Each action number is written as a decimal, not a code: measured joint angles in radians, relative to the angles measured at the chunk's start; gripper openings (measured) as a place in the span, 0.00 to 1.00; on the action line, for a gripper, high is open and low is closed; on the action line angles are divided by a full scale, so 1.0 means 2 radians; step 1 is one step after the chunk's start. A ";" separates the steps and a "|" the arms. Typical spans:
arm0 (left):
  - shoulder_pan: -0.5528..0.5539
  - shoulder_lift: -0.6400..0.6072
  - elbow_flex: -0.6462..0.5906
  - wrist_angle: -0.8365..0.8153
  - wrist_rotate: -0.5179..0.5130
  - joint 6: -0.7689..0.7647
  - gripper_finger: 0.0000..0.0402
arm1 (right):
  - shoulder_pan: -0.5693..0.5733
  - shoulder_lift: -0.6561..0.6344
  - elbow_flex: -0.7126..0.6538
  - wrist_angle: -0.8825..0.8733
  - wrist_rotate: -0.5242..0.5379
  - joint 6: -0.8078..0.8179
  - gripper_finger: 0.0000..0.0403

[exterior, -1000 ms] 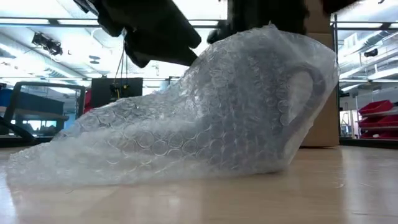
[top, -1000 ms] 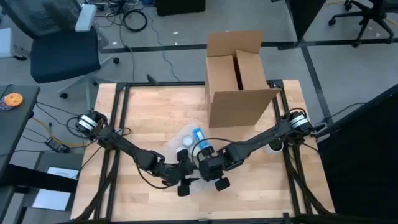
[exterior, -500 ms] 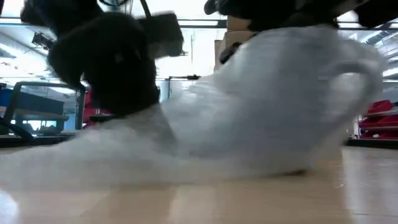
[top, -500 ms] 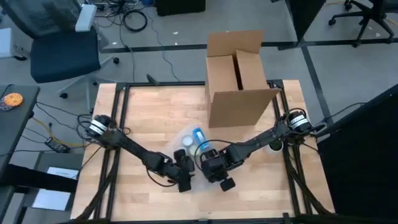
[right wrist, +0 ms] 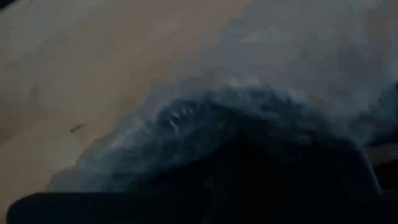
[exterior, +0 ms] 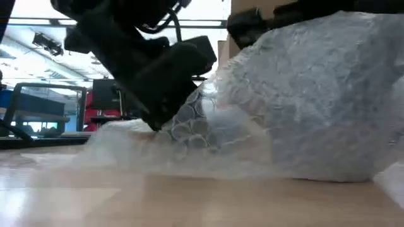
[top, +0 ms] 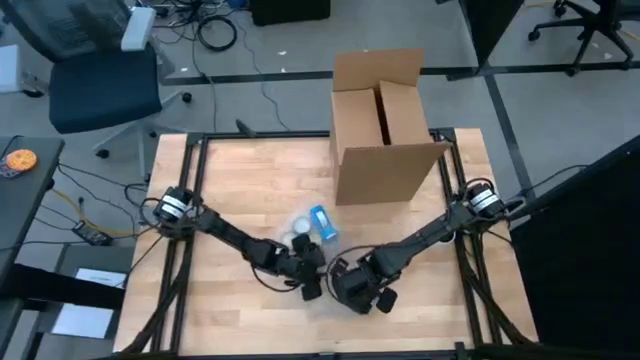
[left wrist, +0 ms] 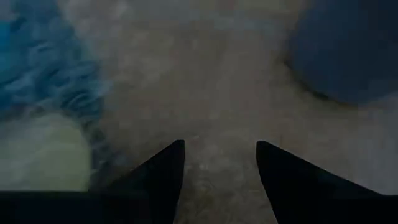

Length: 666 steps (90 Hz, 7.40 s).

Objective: Wrap mug
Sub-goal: Wrap the purple mug with the transparent bubble wrap

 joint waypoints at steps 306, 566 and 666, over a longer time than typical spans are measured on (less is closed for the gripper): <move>0.013 -0.366 -0.242 -0.278 0.086 -0.166 0.47 | 0.031 0.000 0.145 -0.177 0.154 0.333 0.18; -0.098 -0.126 -0.026 0.234 0.130 0.066 0.00 | 0.047 -0.015 0.163 -0.153 0.288 0.392 0.18; -0.109 -0.111 -0.026 0.244 0.117 0.073 0.00 | -0.101 -0.032 0.207 -0.356 0.204 0.436 0.18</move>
